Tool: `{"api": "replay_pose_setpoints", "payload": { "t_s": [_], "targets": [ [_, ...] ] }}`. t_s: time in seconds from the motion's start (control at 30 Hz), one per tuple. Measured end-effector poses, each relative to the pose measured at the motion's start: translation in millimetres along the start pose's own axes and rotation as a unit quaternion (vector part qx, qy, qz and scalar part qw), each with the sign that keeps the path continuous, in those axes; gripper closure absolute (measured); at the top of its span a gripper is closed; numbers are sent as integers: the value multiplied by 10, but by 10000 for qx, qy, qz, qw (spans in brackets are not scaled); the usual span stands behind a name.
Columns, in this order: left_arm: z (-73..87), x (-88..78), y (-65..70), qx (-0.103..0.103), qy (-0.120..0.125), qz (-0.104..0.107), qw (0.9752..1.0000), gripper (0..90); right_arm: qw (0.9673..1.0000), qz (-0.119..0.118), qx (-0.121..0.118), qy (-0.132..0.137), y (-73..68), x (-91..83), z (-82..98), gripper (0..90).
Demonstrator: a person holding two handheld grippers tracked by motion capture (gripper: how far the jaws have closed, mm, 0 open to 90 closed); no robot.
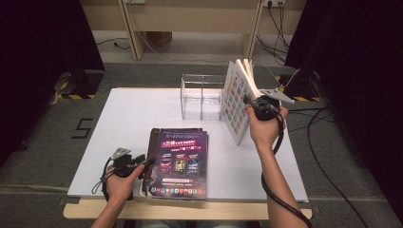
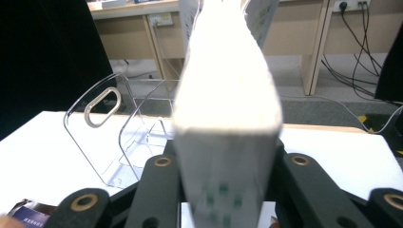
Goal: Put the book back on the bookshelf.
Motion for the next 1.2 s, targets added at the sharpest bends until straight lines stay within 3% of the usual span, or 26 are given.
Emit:
{"api": "replay_pose_setpoints", "payload": {
  "t_s": [0.27,0.57,0.93,1.2],
  "targets": [
    [-8,-21,-13,-10,23,-13,10000,470,9999,-20,56,-133,60,-35,-90,666],
    [-13,-15,-15,-22,34,-5,10000,469,9991,14,160,-404,73,79,-288,635],
    [-5,-4,-13,-28,20,13,10000,470,9958,283,202,-847,78,183,-323,712],
    [10,5,-10,-4,-24,15,10000,470,9924,390,29,-1166,90,255,-373,727]
  ]
}}
Point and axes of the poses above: each handheld gripper's, and its own axes: x roughly forward along the jaws, z roughly out of its underside, y roughly to its right, the point moved 10 cm from there along x, roughly forward along the jaws, and after that the axes turned 9 degrees about z, right-handed, at the moved point
